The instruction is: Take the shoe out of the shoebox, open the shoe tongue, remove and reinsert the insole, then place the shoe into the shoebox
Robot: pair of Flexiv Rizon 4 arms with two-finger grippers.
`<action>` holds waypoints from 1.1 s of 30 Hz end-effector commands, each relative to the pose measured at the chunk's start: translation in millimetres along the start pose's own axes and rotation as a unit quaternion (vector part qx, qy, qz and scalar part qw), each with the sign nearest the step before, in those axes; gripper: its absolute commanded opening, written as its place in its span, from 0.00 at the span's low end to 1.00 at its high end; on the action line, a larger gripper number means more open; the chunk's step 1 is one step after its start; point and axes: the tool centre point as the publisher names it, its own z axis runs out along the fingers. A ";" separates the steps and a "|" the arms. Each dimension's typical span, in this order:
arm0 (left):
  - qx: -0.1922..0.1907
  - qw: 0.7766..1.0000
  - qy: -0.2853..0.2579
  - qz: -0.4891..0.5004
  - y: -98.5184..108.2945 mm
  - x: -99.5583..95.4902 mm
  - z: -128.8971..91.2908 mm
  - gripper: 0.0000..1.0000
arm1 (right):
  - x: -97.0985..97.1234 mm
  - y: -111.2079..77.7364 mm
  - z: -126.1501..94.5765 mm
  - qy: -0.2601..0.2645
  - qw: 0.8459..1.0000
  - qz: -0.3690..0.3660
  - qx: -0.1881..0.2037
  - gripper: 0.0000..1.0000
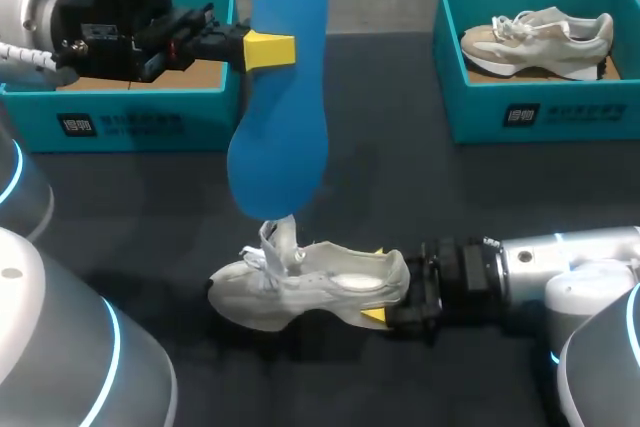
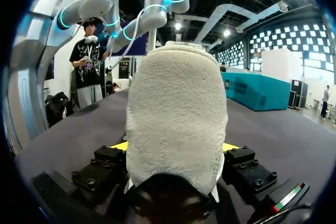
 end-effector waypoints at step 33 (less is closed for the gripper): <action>-0.001 1.000 0.000 0.000 0.3 0.0 0.3 0.00 | 8.9 67.8 -52.8 0.010 0.933 0.030 0.357 1.00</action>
